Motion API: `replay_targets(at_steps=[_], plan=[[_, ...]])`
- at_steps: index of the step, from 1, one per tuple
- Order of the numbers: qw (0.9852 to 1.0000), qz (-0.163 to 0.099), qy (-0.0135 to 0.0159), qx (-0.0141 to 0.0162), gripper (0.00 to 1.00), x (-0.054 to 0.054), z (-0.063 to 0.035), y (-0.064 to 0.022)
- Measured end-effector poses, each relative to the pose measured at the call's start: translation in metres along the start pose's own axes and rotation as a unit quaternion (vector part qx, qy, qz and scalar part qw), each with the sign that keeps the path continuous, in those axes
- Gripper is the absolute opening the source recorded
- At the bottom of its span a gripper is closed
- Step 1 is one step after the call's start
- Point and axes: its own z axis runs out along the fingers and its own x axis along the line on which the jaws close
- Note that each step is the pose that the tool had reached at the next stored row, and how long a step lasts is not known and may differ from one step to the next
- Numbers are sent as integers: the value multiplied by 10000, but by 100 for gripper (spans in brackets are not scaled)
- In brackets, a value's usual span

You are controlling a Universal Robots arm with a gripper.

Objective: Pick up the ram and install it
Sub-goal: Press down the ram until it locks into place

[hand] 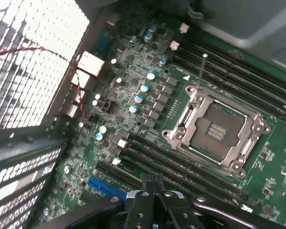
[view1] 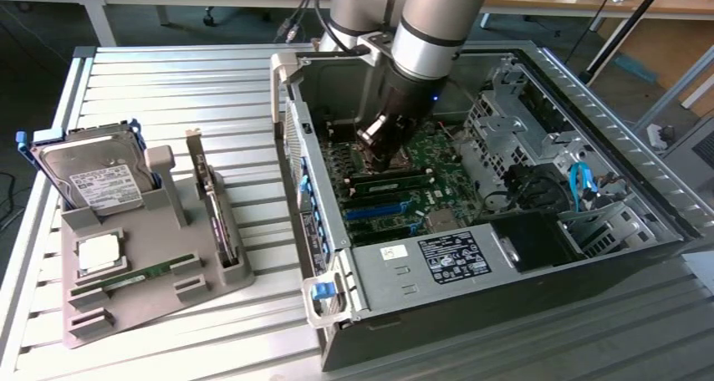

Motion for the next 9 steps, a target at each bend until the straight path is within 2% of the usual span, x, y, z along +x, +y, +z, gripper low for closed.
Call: replay_targets(at_steps=[4,6,9], plan=[[9994,355,-6,-25,11,1,-6,0],[9982,592,-9,-42,11,1,-16,0],[9968,796,-12,-57,11,1,-22,0]])
